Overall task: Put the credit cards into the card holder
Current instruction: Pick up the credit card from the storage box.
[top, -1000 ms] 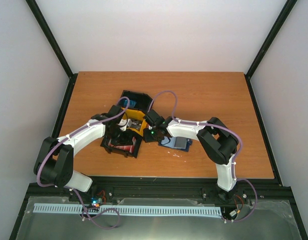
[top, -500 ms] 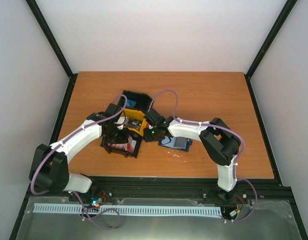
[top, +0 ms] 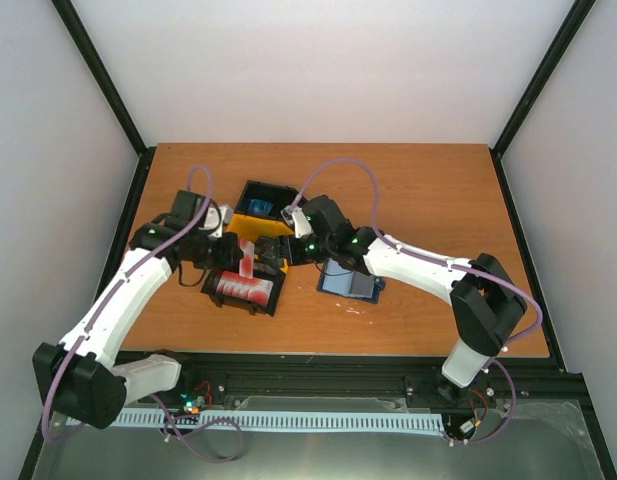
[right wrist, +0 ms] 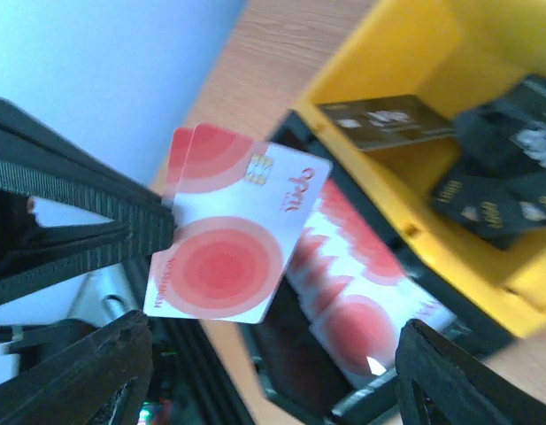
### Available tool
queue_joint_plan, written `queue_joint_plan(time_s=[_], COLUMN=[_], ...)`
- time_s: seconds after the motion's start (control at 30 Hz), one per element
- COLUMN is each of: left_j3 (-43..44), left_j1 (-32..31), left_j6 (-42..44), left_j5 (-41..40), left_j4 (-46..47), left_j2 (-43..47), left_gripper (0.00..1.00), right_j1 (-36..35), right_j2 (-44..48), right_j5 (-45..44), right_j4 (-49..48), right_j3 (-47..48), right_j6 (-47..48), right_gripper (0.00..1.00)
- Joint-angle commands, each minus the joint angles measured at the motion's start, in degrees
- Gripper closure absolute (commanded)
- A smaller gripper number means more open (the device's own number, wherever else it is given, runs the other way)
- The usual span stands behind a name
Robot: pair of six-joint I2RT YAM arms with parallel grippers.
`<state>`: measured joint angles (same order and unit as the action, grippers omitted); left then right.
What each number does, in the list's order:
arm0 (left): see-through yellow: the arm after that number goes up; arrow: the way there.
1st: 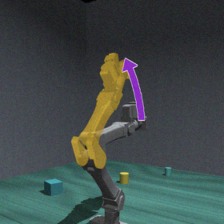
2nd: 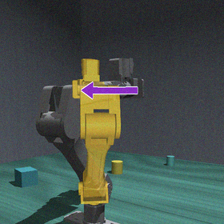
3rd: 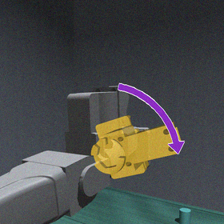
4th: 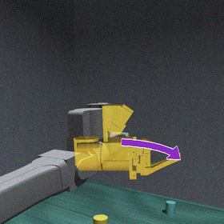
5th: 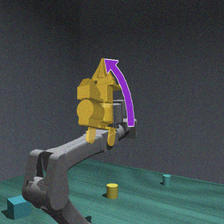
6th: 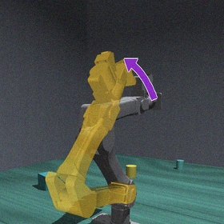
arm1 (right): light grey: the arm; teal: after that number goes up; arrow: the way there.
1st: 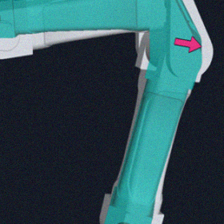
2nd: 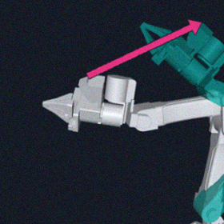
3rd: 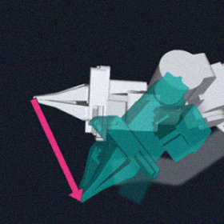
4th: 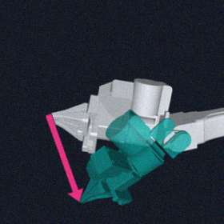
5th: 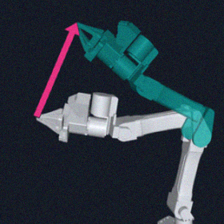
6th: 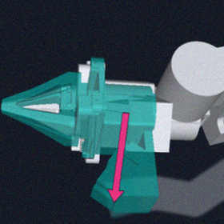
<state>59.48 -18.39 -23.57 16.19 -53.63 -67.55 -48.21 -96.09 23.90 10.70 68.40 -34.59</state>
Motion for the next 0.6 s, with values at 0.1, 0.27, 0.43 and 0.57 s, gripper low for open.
queue_joint_plan(time_s=[0.1,0.27,0.43,0.57], left_j3=[4.91,5.29,3.62,2.56], left_j1=[8.0,12.24,16.64,17.07], left_j6=[-1.81,-4.28,-6.03,-7.54], left_j5=[21.02,32.62,42.06,44.19], left_j4=[4.24,8.27,11.61,13.47], left_j2=[4.42,6.17,7.71,8.17], left_gripper=[0.99,0.99,0.99,0.99], right_j1=[0.57,0.95,2.74,3.63], right_j2=[-0.51,-1.17,1.27,2.83], right_j5=[14.82,18.12,19.85,21.14], right_j4=[-17.65,-24.13,-34.0,-42.99], right_j3=[-0.37,0.78,-3.51,-7.01], right_j6=[-10.12,-16.43,-23.65,-28.99], right_gripper=[0.23,0.24,0.35,0.57])
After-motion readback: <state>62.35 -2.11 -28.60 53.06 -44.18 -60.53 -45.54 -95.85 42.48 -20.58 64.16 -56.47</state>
